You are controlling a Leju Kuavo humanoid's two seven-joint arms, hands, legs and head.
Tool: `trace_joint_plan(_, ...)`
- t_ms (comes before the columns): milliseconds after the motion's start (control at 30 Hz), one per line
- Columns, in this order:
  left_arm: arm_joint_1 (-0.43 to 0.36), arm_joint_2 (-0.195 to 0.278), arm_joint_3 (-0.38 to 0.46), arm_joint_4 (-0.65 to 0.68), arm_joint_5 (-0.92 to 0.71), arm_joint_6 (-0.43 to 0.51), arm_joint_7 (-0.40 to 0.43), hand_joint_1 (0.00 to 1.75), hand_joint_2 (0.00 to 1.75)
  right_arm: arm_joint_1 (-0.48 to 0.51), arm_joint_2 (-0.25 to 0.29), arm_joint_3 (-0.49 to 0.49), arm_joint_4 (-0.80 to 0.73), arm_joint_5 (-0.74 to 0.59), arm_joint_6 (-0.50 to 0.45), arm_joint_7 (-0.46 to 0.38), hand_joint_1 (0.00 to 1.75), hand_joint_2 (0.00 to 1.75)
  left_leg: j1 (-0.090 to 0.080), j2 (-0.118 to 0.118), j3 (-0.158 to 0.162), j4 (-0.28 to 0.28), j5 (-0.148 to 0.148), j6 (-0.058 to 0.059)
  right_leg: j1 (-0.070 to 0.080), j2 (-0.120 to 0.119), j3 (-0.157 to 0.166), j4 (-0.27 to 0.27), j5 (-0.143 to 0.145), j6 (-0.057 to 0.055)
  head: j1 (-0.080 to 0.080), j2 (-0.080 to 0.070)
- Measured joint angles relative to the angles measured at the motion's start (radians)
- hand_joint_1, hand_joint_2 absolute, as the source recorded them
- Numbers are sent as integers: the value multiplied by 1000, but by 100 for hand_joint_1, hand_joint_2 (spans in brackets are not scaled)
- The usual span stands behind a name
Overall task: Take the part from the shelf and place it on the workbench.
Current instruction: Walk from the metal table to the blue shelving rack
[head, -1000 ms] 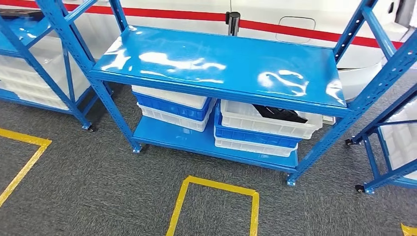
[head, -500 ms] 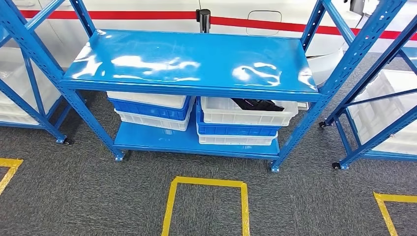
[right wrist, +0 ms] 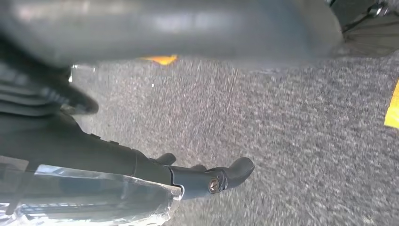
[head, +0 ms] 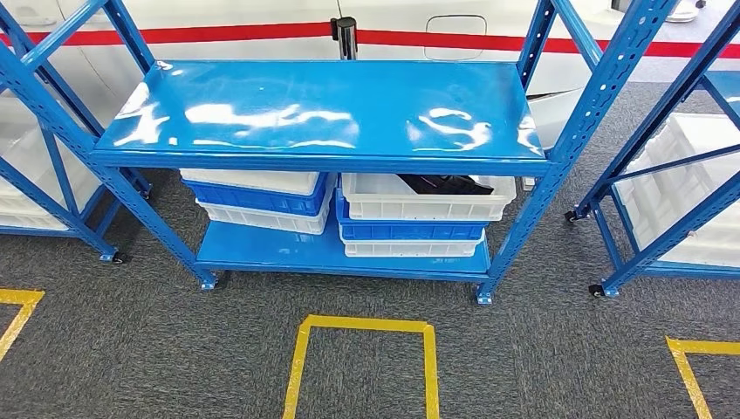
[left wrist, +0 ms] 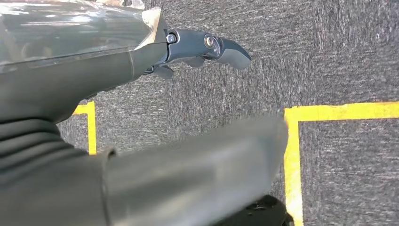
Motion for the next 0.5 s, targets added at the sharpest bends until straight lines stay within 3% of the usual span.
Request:
trace_joint_plan(33, 3, 0, 14, -2, -19, -3, 6, 0, 131, 2, 0, 1, 0, -10, 4, 0, 0, 175, 1, 0, 0, -1, 0, -9, 1, 0, 0, 0, 0, 0, 0, 0)
trace_joint_plan(133, 16, 0, 73, -12, -90, -20, 27, 0, 0, 10, 0, 8, -1, -39, 14, 0, 0, 44, 1, 0, 1, -3, -1, -30, 3, 0, -1, 1, 0, 0, 0, 0)
trace_joint_plan(167, 20, 0, 94, -15, -115, -26, 34, 0, 0, 13, 0, 12, -2, -49, 18, -1, 0, 0, 1, 0, 1, -2, -1, -33, 3, 0, -1, 1, 0, 0, 0, 0)
trace_joint_plan(500, 62, 0, 337, -55, -369, -89, 107, 0, 0, 43, -4, 63, -25, -150, 50, -17, 0, 0, -8, 0, 0, 1, -3, -35, -5, 0, 0, 0, 0, 0, 0, 0)
